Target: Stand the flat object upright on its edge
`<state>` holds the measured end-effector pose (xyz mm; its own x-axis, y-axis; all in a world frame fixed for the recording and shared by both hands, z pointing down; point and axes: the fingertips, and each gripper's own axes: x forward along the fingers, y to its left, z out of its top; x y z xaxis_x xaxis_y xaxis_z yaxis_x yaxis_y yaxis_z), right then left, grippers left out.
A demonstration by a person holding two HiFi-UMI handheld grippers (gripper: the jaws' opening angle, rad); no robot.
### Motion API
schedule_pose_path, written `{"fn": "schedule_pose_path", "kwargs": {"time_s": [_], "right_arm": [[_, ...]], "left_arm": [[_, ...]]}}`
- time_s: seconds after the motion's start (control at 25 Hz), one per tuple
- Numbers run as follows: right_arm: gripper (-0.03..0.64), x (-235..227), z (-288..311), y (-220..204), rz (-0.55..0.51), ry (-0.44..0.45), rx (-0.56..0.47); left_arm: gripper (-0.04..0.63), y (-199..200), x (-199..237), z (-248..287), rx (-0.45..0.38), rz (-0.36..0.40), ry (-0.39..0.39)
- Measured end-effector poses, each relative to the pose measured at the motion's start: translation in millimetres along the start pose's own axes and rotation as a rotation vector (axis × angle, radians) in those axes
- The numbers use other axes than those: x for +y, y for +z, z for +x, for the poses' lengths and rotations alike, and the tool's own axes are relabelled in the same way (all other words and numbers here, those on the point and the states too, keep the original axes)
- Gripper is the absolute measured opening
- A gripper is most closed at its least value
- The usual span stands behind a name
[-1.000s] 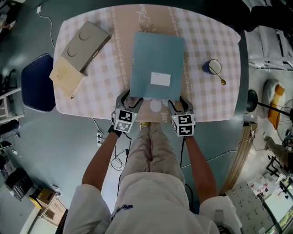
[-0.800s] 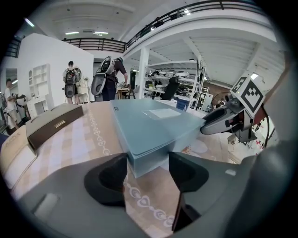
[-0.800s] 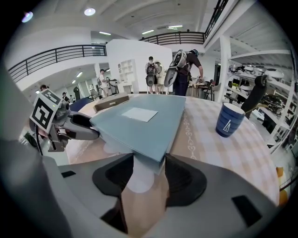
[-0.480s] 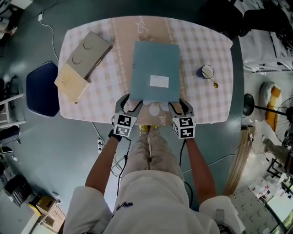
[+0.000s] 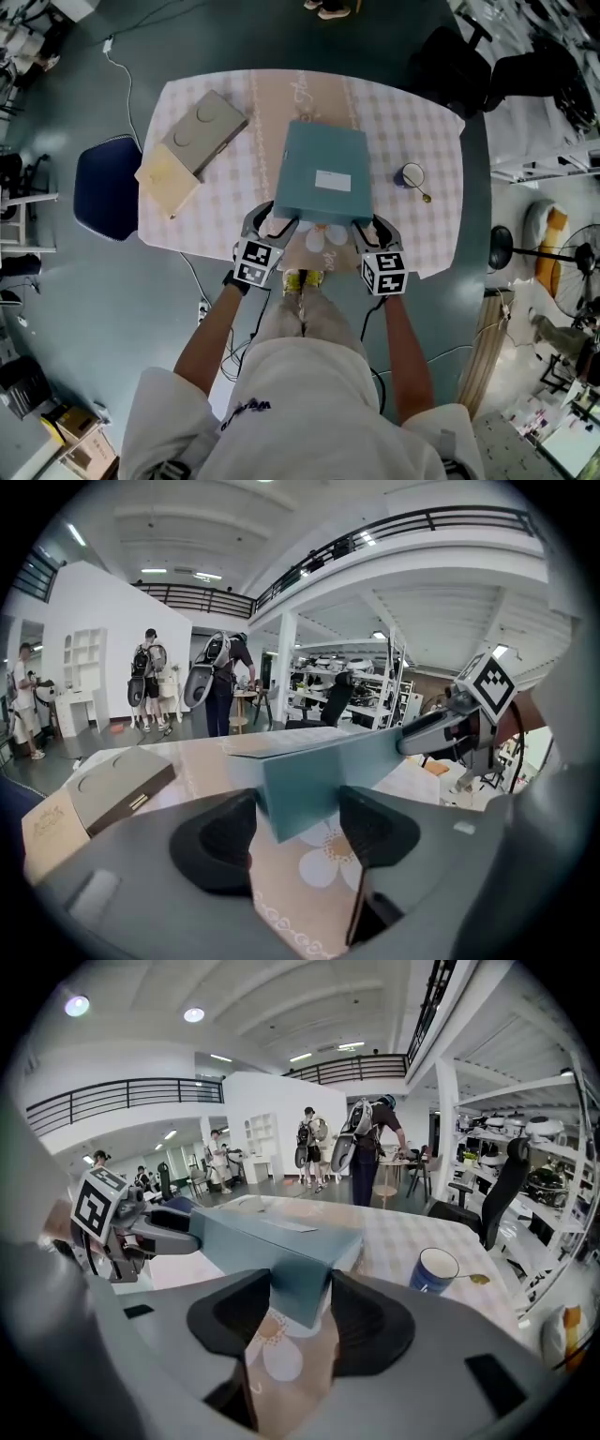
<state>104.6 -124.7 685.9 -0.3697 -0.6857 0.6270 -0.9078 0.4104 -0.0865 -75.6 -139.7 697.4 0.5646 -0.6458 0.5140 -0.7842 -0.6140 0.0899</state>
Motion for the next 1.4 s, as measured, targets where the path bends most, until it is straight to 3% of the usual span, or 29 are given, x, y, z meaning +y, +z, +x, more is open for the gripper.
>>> {"fn": "schedule_pose_path", "kwargs": {"time_s": [0.56,1.4], "right_arm": [[0.207,0,-41,46,0.041,0.043,-0.094],[0.209,-30,-64,114,0.045,0.055,-0.215]], "left_arm": [[0.281,51,-12,-35,-0.049,-0.066,-0.001],[0.281,125,-13,-37,-0.183,-0.115,-0.020]]}}
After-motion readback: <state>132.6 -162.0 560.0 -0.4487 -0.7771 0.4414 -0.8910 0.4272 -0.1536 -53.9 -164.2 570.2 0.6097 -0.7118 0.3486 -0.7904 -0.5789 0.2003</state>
